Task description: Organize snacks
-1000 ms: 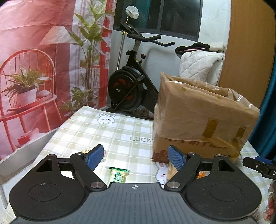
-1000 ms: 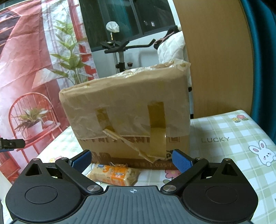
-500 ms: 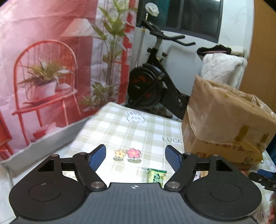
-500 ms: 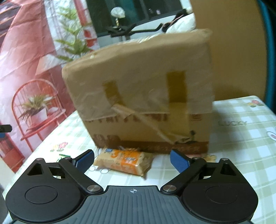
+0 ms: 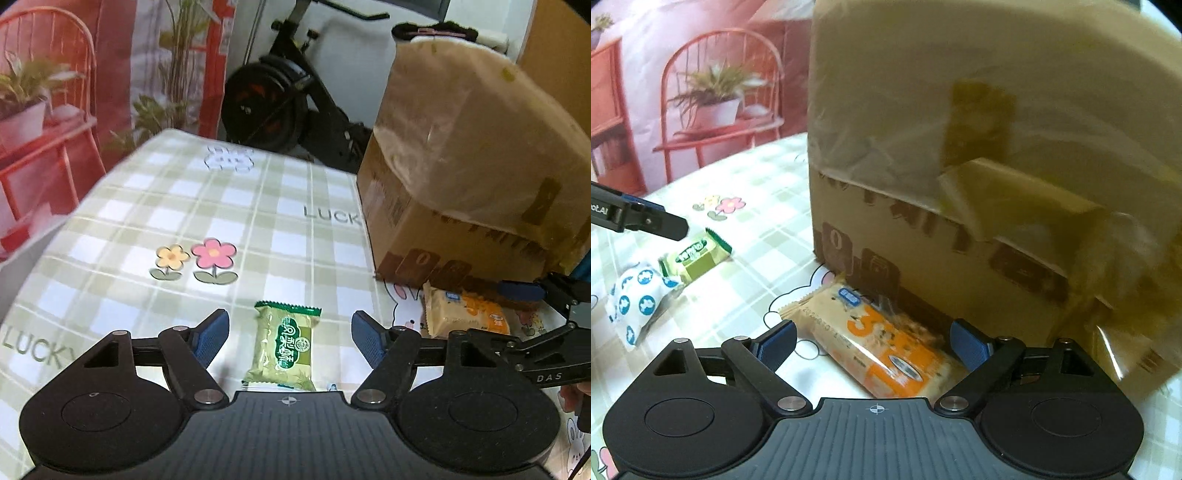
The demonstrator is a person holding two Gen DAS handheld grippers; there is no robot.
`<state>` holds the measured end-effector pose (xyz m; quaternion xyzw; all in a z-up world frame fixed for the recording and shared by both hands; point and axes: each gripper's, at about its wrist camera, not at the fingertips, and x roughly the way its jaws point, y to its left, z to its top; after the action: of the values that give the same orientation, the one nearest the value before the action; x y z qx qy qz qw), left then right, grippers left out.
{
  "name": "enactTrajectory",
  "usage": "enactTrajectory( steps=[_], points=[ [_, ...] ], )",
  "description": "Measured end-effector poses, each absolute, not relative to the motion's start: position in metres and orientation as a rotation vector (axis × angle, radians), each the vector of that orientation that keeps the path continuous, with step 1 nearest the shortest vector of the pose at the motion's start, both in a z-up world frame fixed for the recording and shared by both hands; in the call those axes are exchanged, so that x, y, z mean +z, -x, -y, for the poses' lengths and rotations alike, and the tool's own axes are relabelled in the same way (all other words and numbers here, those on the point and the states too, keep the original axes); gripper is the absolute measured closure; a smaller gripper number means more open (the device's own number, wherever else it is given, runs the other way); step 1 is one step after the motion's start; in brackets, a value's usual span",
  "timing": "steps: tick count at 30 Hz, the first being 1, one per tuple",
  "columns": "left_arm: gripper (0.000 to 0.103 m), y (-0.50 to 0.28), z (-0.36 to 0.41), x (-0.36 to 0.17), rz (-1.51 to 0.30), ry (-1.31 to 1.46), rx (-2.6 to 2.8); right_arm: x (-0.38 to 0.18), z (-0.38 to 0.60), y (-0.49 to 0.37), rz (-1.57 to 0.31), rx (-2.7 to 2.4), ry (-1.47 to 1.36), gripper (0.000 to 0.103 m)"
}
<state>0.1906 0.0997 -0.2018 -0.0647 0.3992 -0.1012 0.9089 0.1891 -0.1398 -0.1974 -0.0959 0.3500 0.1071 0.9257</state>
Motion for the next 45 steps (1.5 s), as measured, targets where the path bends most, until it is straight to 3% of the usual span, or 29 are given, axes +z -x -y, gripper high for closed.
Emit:
enactTrajectory(
  steps=[6,11,15,19,45],
  points=[
    [0.028,-0.204,-0.096,-0.219,-0.884,0.127,-0.202,-0.21,0.145,-0.195,-0.755,0.233,0.123,0.017],
    [0.033,-0.206,-0.095,-0.228,-0.905,0.127,-0.195,-0.214,0.157,-0.182,-0.768,0.219,0.085,0.045],
    [0.054,-0.205,-0.093,-0.228,-0.9,0.107,-0.183,-0.216,0.169,-0.167,-0.766,0.222,0.049,0.055],
    [0.06,-0.206,-0.091,-0.226,-0.91,0.116,-0.18,-0.216,0.179,-0.147,-0.758,0.229,0.026,0.063],
    [0.06,-0.197,-0.02,-0.228,-0.9,0.028,-0.224,-0.231,0.256,-0.087,-0.679,0.047,-0.147,0.063]
  ],
)
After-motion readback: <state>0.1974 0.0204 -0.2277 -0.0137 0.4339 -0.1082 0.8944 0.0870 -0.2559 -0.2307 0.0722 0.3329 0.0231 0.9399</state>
